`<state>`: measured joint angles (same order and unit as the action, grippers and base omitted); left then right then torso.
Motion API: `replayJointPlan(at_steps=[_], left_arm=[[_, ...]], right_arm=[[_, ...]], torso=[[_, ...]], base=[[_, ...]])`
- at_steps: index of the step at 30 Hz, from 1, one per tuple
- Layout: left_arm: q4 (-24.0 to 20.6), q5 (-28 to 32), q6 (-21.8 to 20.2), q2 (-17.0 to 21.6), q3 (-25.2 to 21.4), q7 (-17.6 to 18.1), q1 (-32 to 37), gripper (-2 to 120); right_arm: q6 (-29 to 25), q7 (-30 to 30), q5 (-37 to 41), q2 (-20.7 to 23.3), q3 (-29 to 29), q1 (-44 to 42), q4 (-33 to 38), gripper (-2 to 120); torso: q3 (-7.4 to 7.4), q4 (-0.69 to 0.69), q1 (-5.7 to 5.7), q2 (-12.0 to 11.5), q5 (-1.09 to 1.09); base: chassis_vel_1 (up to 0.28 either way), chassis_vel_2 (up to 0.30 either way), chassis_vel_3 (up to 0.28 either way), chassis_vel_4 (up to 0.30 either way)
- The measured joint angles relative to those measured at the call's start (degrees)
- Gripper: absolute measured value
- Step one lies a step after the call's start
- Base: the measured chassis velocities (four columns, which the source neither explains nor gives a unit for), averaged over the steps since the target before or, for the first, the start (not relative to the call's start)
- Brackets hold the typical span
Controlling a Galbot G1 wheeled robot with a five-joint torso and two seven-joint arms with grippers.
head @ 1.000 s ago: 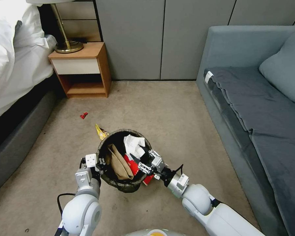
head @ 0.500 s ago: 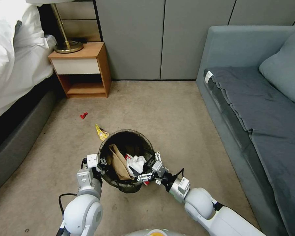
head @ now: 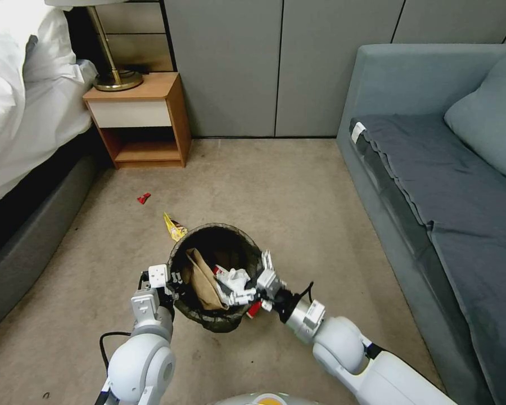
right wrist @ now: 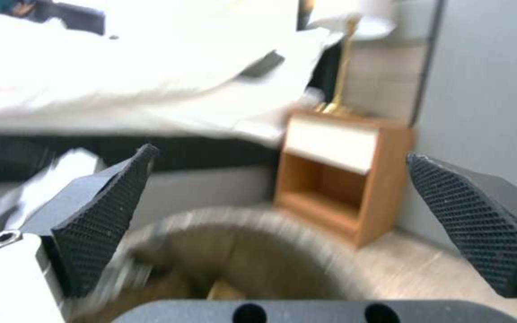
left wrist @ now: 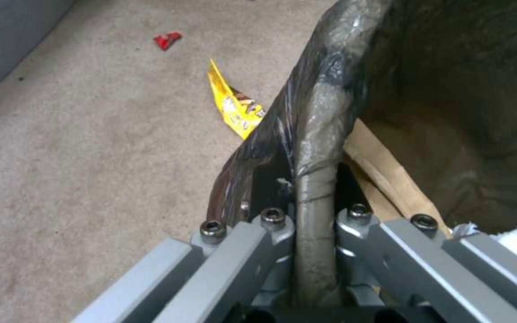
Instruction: Pick up the trash bin, then pick up the garbage from the floor and place it into the trash bin.
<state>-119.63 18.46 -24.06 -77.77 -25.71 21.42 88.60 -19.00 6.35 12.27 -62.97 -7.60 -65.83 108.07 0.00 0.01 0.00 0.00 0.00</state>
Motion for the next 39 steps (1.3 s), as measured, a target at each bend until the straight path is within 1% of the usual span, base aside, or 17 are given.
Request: replayJointPlan(at_steps=[1,3,5,7,8,9,12,13,16,17,19,28,32,34,36,38,39], left_arm=[[0.37,0.09,0.01,0.15,-0.22,0.00,-0.13,0],[0.49,0.13,0.02,0.20,-0.33,0.00,-0.18,0],[0.90,0.28,0.10,0.34,-0.80,-0.01,-0.27,0],[0.94,0.31,0.11,0.34,-0.86,-0.02,-0.27,0],[1.20,0.35,0.27,0.31,-1.22,-0.04,-0.29,0],[1.20,0.35,0.27,0.31,-1.22,-0.04,-0.29,0],[1.42,0.41,0.48,0.18,-1.76,-0.05,-0.29,0],[1.42,0.41,0.48,0.18,-1.76,-0.05,-0.29,0],[1.52,0.71,0.61,0.13,-2.16,-0.08,-0.48,0],[1.52,0.71,0.61,0.13,-2.16,-0.08,-0.48,0],[1.50,1.11,0.60,0.17,-2.49,-0.08,-0.72,0],[0.92,1.65,0.41,0.34,-2.97,-0.05,-0.87,0],[0.36,2.13,0.07,0.78,-3.19,0.11,-1.02,0],[-0.18,2.71,-0.22,1.01,-3.67,0.33,-1.26,0],[-0.28,2.86,-0.29,1.00,-3.80,0.38,-1.32,0],[-0.55,3.27,-0.49,0.85,-4.07,0.47,-1.43,0],[-0.55,3.27,-0.49,0.85,-4.07,0.47,-1.43,0]], right_arm=[[0.09,-2.14,-1.42,-0.83,1.83,-1.92,2.95,100],[0.10,-2.92,-2.07,-1.17,2.58,-2.77,4.00,100],[-0.05,-6.55,-5.71,-3.08,6.53,-7.27,7.62,100],[-0.12,-6.94,-6.12,-3.32,7.00,-7.81,7.93,100],[-0.70,-9.11,-8.18,-5.05,10.04,-11.32,9.14,100],[-0.70,-9.11,-8.18,-5.05,10.04,-11.32,9.14,100],[-2.11,-11.27,-10.47,-8.43,15.00,-16.59,9.43,100],[-2.11,-11.27,-10.47,-8.43,15.00,-16.59,9.43,100],[-4.74,-12.61,-11.91,-11.18,18.23,-21.67,8.06,100],[-4.74,-12.61,-11.91,-11.18,18.23,-21.67,8.06,100],[-6.43,-12.79,-12.47,-11.99,18.78,-23.60,6.78,100],[-6.69,-12.84,-12.68,-12.33,18.30,-22.91,4.83,100],[-4.26,-12.86,-11.19,-10.78,17.89,-20.22,4.92,100],[-1.27,-13.22,-8.79,-9.43,17.87,-17.07,5.40,100],[-0.19,-13.41,-8.00,-9.12,17.86,-16.00,5.51,100],[4.12,-14.54,-4.70,-8.14,16.98,-10.78,4.64,100],[4.12,-14.54,-4.70,-8.14,16.98,-10.78,4.64,100]], torso=[[0.00,-0.01,0.00,0.00,-0.01],[0.00,-0.01,0.00,0.00,-0.01],[0.00,-0.02,0.00,0.00,0.00],[0.00,-0.01,0.00,0.00,0.00],[0.00,-0.01,0.00,0.00,-0.01],[0.00,-0.01,0.00,0.00,-0.01],[0.00,-0.02,0.00,0.00,0.00],[0.00,-0.02,0.00,0.00,0.00],[0.00,-0.02,0.00,0.00,0.00],[0.00,-0.02,0.00,0.00,0.00],[-0.01,-0.01,0.00,0.00,0.00],[0.00,-0.01,0.00,0.00,0.00],[0.00,-0.01,0.00,0.00,0.00],[0.00,-0.01,0.00,0.00,0.01],[0.00,-0.01,0.00,0.00,0.00],[0.00,-0.01,0.00,0.00,0.00],[0.00,-0.01,0.00,0.00,0.00]], base=[[0.000,0.000,0.000,0.000],[0.000,0.000,0.000,0.000],[0.000,0.000,0.000,0.000],[0.000,0.000,0.000,0.000],[0.000,0.000,0.000,0.000],[0.000,0.000,0.000,0.000],[0.000,0.000,0.000,0.000],[0.000,0.000,0.000,0.000],[0.000,0.000,0.000,0.000],[0.000,0.000,0.000,0.000],[0.000,0.000,0.000,0.000],[0.000,0.000,0.000,0.000],[0.000,0.000,0.000,0.000],[0.000,0.000,0.000,0.000],[0.000,0.000,0.000,0.000],[0.000,0.000,0.000,0.000],[0.000,0.000,0.000,0.000]])
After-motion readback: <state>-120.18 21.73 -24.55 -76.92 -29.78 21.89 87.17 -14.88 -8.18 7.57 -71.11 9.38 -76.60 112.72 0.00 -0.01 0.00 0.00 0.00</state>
